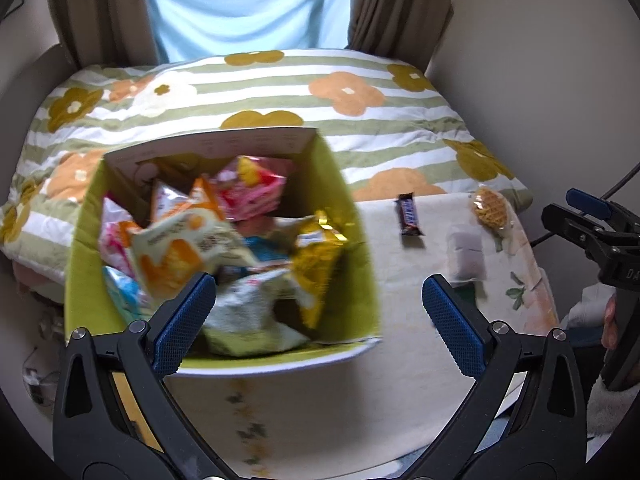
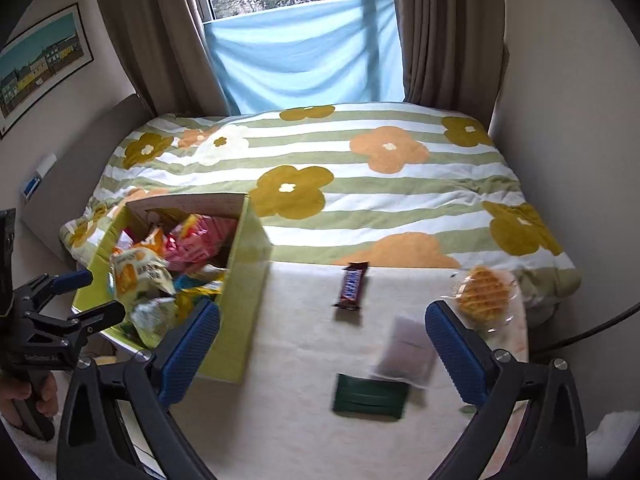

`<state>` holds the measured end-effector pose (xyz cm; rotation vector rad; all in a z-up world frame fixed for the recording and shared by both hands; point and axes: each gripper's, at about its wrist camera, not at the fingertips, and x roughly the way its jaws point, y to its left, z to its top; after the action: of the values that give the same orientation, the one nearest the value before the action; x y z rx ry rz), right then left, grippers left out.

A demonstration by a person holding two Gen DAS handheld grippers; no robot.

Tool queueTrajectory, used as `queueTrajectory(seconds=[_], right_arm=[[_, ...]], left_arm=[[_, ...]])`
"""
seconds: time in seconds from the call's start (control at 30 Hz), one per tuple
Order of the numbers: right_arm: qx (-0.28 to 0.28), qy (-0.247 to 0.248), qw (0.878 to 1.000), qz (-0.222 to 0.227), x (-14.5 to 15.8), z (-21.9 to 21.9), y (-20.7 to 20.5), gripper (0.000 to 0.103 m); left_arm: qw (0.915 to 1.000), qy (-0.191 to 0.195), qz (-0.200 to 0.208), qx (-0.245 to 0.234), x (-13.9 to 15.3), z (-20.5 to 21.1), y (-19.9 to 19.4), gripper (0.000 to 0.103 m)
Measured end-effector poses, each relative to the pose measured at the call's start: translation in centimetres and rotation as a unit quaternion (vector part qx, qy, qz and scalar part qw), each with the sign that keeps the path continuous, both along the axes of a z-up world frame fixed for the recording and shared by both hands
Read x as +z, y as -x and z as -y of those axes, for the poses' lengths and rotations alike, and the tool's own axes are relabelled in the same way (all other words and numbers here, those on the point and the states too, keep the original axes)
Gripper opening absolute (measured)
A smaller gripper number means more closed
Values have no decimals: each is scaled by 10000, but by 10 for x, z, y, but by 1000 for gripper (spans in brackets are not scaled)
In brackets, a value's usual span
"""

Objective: Organize snacks
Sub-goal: 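Move both tools back toward the white and dark green packets, then grasp the dark green packet with the left tool while the right tool grasps the white packet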

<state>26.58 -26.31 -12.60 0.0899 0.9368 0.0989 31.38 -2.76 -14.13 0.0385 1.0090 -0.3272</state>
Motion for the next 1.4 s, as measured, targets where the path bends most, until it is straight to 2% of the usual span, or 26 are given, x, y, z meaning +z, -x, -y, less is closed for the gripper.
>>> queueTrajectory(seconds=[0.17,0.3,0.47,0.7,0.93,1.03,1.23,1.27,1.33,1.4], right_arm=[[140,18,9999,-59,-10,54,2,102],[214,-8,9996,-195,-22,77,-1,102],[287,96,9978,-582,-56,102,-11,102],[247,-208,9931,-1129,-119,108,-28,102],[-57,-431,9880,-1480,-179,99,-47,102],[-120,-511,9869,-1528,-190,96,-52,101],[-327,-563,9851,-1593,-207,88,-65,89],[-341,-482,9855,-1592,-210,86,-66,85],[-347,-328,9866,-1562,-212,81,-66,83],[-339,-98,9881,-1497,-212,77,-65,74]], left_arm=[[9999,-46,76,-64,-3,67,18,103],[9998,-25,5,-175,-17,108,26,103],[9989,-70,-254,-381,-51,148,30,103],[9941,-254,-427,-959,-108,174,27,103],[9804,-660,-509,-1784,-162,188,22,103],[9734,-731,-498,-2114,-175,190,23,103],[9561,-821,-425,-2780,-192,202,26,103],[9537,-841,-405,-2860,-193,204,27,103],[9492,-832,-370,-3012,-195,207,28,103],[9465,-825,-344,-3101,-197,207,27,103]])
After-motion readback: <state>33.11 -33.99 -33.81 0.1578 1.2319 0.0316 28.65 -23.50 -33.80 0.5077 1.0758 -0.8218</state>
